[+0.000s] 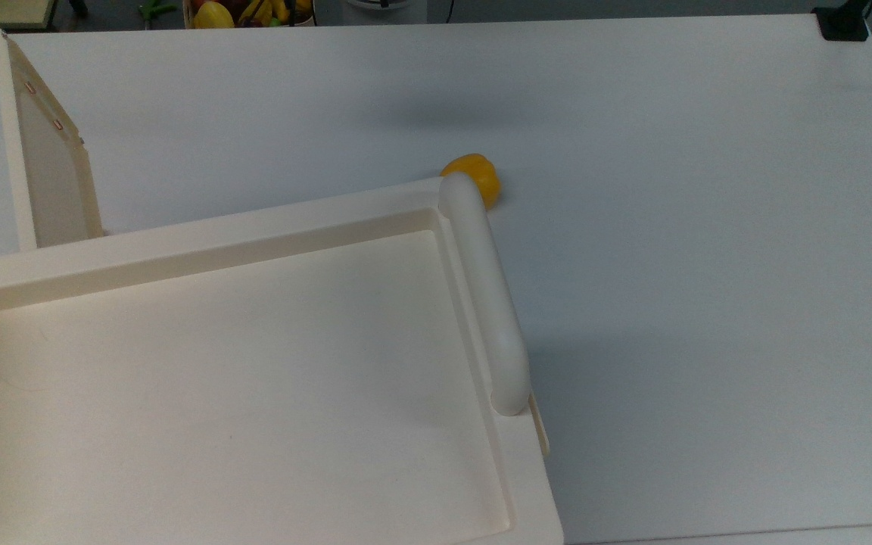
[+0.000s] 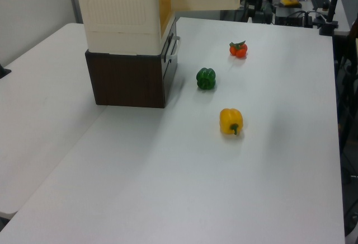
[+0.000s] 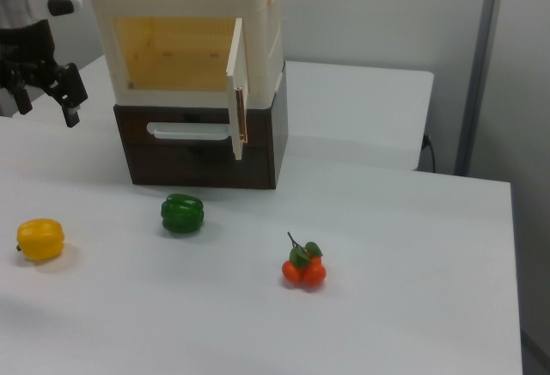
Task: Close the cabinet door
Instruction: 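Move the gripper to the open cabinet door's outer edge and push it shut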
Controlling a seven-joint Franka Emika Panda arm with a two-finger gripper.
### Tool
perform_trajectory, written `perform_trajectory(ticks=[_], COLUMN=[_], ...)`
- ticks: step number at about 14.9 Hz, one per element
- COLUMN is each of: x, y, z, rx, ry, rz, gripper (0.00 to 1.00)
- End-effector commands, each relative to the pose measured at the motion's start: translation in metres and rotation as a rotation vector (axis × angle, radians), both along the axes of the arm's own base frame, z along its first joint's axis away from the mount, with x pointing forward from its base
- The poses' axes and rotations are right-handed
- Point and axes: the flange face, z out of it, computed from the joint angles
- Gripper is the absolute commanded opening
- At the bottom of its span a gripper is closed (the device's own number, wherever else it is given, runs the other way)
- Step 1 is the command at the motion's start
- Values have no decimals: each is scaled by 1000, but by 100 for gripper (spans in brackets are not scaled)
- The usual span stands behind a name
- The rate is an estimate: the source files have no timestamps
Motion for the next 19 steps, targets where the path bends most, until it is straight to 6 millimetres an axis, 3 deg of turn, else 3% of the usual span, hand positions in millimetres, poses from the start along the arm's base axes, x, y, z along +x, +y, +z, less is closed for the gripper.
perform_trajectory(ticks=[1,6,7,9,10,11,13,15,19], x=[-5,-3,-3,-3,-3,-5,-7,-12,-23], y=[-12,-12,-12,-18,-19,-26,-42,-70,-149], z=[6,6,6,6,7,9,14,18,21], rx=[-10,-10,-9,-6,-1,4,7,8,6], ry=[-26,-32,-32,-35,-35,-36,-45,-47,-74], rz=[-22,-17,-14,-8,-5,-23,-60,-99,-181], gripper=[100,100,94,66,48,28,0,0,0])
